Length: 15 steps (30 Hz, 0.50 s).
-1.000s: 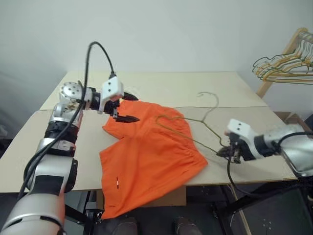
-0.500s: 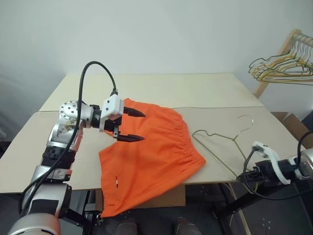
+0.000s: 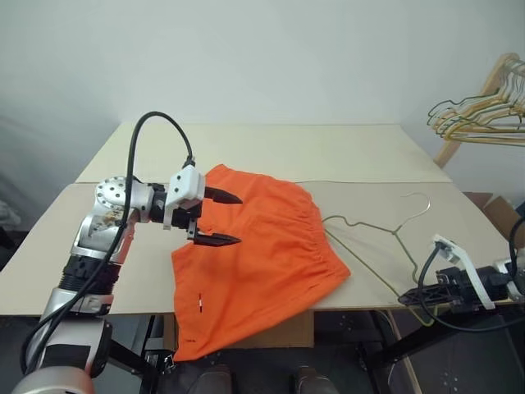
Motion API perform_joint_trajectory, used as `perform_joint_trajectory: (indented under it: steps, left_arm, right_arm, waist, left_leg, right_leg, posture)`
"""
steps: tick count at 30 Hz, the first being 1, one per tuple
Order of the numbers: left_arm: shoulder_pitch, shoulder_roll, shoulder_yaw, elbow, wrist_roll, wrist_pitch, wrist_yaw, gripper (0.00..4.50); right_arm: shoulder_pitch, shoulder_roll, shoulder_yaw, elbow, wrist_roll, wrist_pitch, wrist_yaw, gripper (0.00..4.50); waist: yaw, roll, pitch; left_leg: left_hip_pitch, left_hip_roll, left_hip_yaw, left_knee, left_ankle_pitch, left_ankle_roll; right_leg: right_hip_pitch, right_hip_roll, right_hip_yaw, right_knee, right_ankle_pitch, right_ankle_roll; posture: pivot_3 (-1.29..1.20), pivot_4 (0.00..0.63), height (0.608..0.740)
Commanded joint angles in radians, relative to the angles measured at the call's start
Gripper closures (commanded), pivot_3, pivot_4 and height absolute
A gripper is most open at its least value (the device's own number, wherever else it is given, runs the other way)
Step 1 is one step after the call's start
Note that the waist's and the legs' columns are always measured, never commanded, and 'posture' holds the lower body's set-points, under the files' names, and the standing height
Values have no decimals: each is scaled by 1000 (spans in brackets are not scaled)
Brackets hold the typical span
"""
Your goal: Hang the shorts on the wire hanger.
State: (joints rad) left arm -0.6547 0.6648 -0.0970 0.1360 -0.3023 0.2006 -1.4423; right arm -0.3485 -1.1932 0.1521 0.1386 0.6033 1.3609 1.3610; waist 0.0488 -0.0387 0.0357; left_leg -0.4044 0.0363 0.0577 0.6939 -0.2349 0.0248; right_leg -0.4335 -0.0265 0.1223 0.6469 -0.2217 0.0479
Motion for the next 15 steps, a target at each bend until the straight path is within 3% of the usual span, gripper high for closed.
perform_joint_trajectory:
  steps: [1,8,15]
  left_arm:
    - [-10,16,13,-30,-18,5,6,63]
    - [6,29,10,-41,-26,4,3,63]
    - [-5,29,2,-24,-19,-9,-1,63]
  right_arm:
    - [11,-60,-3,-62,49,-21,78,4500]
    - [100,-123,23,-155,82,-41,131,4500]
    - [-60,27,64,4,-1,-29,-5,4500]
  waist:
    - [3,0,0]
    - [11,0,0]
    - [11,0,0]
  left_leg:
    - [0,0,0,0,0,0]
    - [0,0,0,0,0,0]
    - [0,1,1,1,0,0]
  right_leg:
    - [0,0,0,0,0,0]
    - [-1,0,0,0,-1,-1]
    - [-1,0,0,0,0,-1]
  posture:
    - [165,0,740]
    - [171,0,740]
    - [173,0,740]
